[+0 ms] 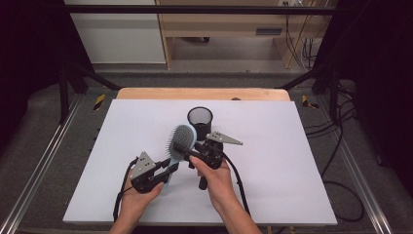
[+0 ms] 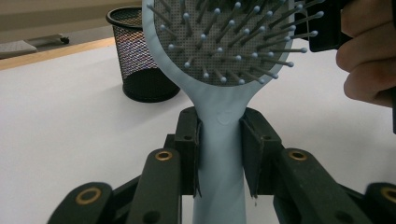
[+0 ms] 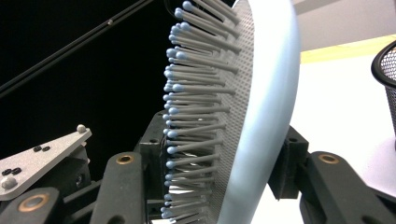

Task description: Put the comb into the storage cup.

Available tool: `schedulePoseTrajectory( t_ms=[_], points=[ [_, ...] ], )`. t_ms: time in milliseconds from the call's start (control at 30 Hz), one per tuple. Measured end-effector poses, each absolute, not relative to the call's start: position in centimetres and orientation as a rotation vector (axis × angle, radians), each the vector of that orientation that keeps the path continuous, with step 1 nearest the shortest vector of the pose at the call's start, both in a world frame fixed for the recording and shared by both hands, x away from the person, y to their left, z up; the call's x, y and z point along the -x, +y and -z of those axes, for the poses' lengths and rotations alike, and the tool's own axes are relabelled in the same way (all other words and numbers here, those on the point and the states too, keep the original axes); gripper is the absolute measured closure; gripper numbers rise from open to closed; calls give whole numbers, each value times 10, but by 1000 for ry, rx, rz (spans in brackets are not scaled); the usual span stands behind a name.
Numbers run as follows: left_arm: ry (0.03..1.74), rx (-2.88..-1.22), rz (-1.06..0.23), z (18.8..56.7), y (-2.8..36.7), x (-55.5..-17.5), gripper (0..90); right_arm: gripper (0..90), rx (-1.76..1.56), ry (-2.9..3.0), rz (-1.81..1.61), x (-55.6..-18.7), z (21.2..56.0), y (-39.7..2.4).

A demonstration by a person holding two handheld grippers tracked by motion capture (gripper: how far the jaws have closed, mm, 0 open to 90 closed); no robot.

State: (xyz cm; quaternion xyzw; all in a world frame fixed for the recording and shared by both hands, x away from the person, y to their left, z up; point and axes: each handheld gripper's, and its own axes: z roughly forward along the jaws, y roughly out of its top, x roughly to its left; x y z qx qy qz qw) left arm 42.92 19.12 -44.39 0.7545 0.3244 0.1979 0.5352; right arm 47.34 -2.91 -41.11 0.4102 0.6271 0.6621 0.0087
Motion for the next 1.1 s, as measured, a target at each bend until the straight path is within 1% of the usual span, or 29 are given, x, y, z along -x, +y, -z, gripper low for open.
schedulePoseTrajectory(
  t_ms=[600, 767, 833, 967, 1100],
  points=[
    [789, -1766, -480, 445, 196, -431, 691, 525, -1286, 1963, -2051, -475, 405, -21],
    [808, -1738, -480, 444, 198, -432, 652, 528, -1293, 1929, -2044, -472, 400, -20],
    [808, -1732, -480, 445, 199, -432, 607, 528, -1290, 1920, -2045, -474, 399, -21],
    [815, -1698, -496, 443, 200, -432, 445, 528, -1300, 1892, -2041, -478, 396, -26],
    [805, -1675, -512, 441, 202, -432, 334, 527, -1304, 1873, -2035, -481, 392, -32]
  ],
)
